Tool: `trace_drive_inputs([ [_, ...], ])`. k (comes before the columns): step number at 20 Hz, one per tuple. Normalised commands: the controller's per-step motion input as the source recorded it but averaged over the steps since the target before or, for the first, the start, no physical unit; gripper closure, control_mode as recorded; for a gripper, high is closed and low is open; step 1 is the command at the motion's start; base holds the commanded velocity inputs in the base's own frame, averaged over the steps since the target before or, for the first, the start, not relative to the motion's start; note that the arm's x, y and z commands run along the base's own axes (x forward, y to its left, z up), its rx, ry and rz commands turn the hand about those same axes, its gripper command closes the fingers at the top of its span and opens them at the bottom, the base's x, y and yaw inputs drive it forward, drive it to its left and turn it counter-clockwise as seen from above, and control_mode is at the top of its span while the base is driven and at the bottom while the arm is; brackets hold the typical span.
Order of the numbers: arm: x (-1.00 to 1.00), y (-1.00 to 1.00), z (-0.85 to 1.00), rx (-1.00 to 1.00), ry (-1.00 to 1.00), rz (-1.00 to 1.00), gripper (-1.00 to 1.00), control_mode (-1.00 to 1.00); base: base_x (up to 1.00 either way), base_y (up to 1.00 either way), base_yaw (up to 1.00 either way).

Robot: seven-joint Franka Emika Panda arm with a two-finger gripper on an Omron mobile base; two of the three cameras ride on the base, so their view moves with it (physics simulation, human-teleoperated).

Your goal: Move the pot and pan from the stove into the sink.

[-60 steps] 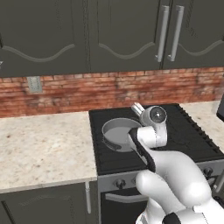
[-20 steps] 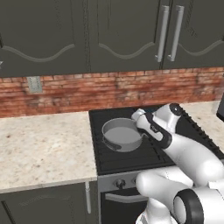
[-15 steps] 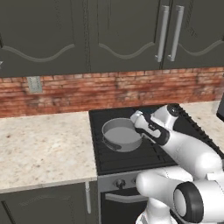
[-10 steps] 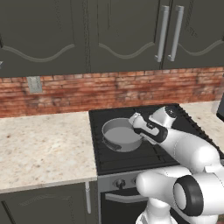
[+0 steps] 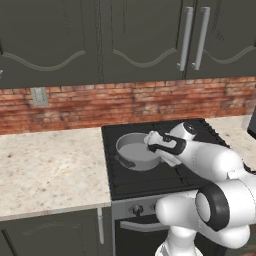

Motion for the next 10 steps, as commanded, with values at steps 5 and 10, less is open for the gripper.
trace_drive_inputs([
  [5, 0.1, 0.07, -0.26, -0.01, 0.05, 0.01, -1.0, -1.0, 0.0, 0.0, 0.0],
  [10, 0.04, 0.07, -0.21, -0.04, 0.03, 0.01, -1.0, -1.0, 0.0, 0.0, 0.0],
])
